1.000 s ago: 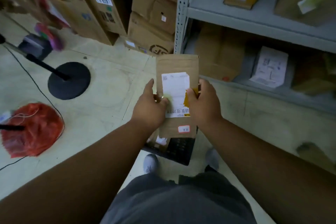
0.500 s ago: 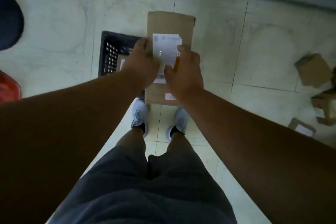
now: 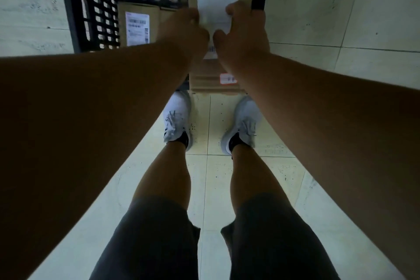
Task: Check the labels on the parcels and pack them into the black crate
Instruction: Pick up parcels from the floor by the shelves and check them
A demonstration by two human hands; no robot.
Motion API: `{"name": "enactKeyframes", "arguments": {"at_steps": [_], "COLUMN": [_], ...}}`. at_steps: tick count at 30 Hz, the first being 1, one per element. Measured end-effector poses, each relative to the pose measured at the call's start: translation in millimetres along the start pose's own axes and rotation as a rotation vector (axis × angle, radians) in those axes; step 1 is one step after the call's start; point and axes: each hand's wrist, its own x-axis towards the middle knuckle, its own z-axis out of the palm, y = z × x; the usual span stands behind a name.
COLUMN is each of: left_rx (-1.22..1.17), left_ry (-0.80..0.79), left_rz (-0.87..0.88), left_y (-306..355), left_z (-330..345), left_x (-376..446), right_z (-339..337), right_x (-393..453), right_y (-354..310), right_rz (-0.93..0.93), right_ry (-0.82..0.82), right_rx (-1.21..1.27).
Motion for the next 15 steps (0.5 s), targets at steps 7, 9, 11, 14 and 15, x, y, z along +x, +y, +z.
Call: {"name": "enactKeyframes", "arguments": {"at_steps": [7,9,11,14,15], "left_rx": [-0.005,0.014,0.005,0.002,-0.001], "left_ry": [0.081,0.068,0.060,0.070,0.067], "left_rz": [0.050,0.051,0.027,0.010,0.012], "left_y": [-7.7,-11.0,-15.0,-17.6,-18.3], "left_z": [16.2,21.9,26.8,29.3,30.0], "left_x": [50.7,60.8,73.0,86.9,90.4], "right_z": [28.0,33.0,37.5,41.9,43.0], "right_x": [46.9,60.0,73.6,88.2,90.7], "right_y": [18.8,23.6,26.1,25.2,24.8], "right_rz": [-0.005,0.023,0.041,0.048,0.043], "right_ry": [0.033,0.012,-0.005,-0.005,0.003], "right_rx": [-0.003,0.013,0.029,0.010,0.014]}}
